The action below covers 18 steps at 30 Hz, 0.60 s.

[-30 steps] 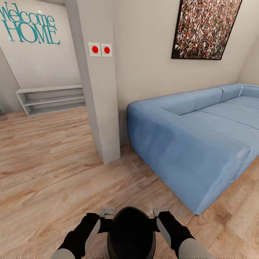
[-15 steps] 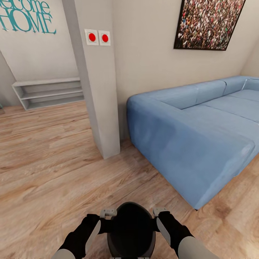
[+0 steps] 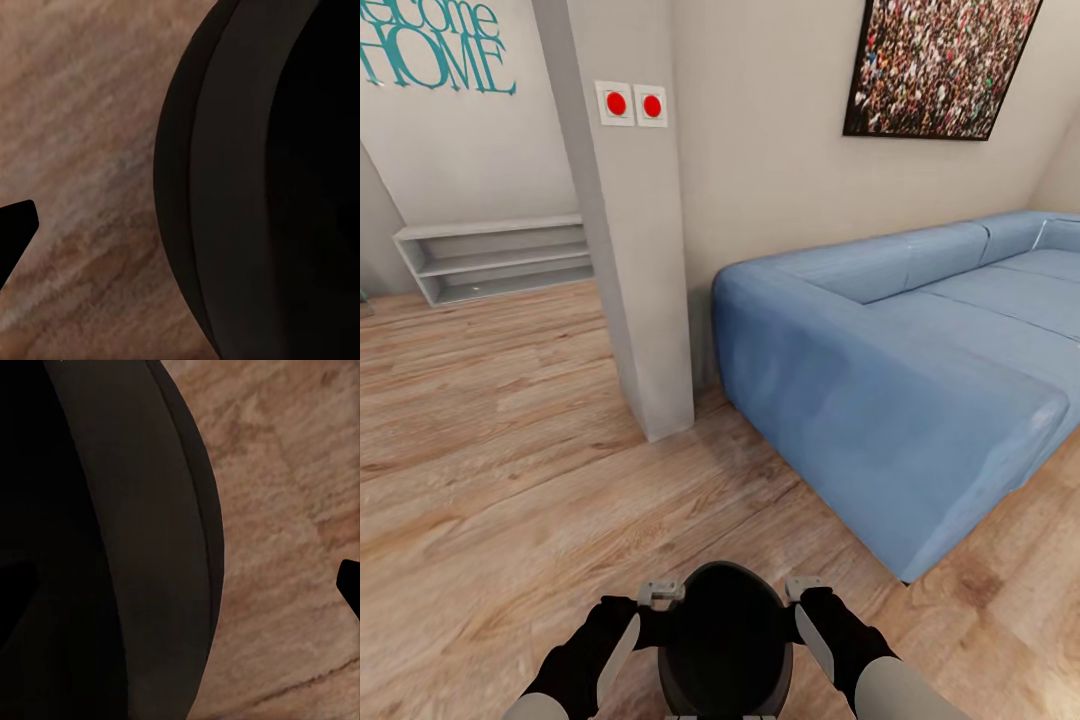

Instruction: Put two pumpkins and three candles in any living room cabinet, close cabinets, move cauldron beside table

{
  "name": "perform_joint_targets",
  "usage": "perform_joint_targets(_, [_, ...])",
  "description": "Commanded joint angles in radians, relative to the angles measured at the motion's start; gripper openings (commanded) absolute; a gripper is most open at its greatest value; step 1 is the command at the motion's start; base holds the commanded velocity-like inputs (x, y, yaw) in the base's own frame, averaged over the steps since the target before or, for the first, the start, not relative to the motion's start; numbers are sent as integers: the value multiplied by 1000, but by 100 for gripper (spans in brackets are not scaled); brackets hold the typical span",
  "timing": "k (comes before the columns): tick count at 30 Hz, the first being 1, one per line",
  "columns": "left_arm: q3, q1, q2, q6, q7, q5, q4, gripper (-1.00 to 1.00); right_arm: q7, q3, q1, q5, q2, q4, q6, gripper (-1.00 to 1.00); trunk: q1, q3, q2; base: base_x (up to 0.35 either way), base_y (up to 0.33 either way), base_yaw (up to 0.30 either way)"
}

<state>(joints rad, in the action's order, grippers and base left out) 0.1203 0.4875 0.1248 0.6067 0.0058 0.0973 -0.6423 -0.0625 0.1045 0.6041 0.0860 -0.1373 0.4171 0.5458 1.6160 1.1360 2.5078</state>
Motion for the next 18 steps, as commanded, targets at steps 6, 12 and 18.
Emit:
perform_joint_targets(6, [2,1,1,-52,3,8,39,100,-7,7,0,9,1,3,5,100,0,1,0,0,0,0])
perform_joint_targets(12, [2,1,1,-71,3,7,49,100,-7,7,0,9,1,3,5,100,0,5,1,0,0,0])
perform_joint_targets(18, [2,2,1,-75,3,7,50,100,-7,7,0,9,1,3,5,100,2,20,2,0,0,0])
